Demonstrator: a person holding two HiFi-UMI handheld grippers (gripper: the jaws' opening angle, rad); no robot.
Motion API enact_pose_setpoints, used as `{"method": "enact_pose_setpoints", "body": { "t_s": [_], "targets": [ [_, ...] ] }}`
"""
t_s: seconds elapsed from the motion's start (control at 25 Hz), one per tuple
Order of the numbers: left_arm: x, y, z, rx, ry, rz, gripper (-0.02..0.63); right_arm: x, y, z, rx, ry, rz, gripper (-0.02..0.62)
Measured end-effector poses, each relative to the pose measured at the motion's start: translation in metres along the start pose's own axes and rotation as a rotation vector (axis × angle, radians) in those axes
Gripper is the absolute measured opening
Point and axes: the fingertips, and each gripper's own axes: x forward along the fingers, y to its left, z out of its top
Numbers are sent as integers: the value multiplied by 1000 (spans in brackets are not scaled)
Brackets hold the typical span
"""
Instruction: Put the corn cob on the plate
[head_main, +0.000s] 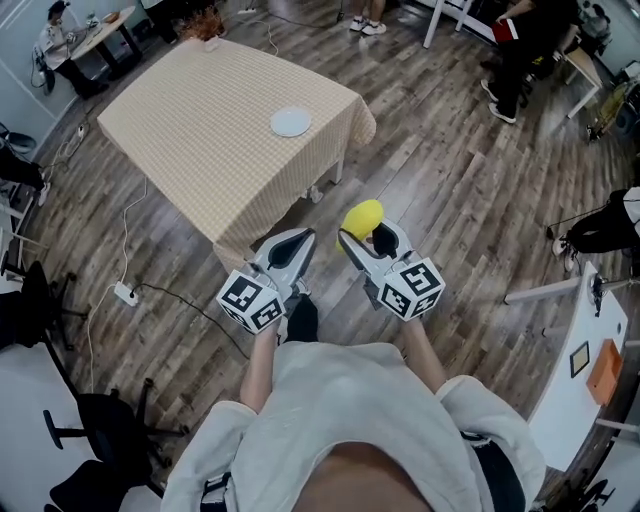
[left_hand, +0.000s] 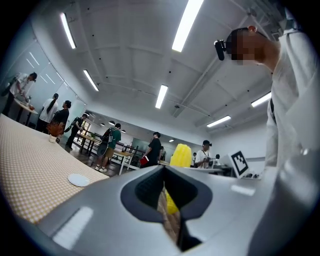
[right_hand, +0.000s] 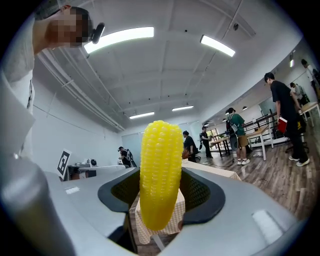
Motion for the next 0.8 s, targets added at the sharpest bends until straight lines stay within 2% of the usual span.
{"method": "enact_pose_setpoints", "body": {
  "t_s": [0.2,0.48,0.8],
  "targets": [
    [16,55,17,-5,-1,-11,8,55,-20,13,-9,-5,-29,244],
    [35,138,55,10,-9,-21,8,141,-36,37,-20,-12,-28,244],
    [40,218,80,9,-17,-18,8,223,-48,51,-35,-13,-37,243]
  ]
}}
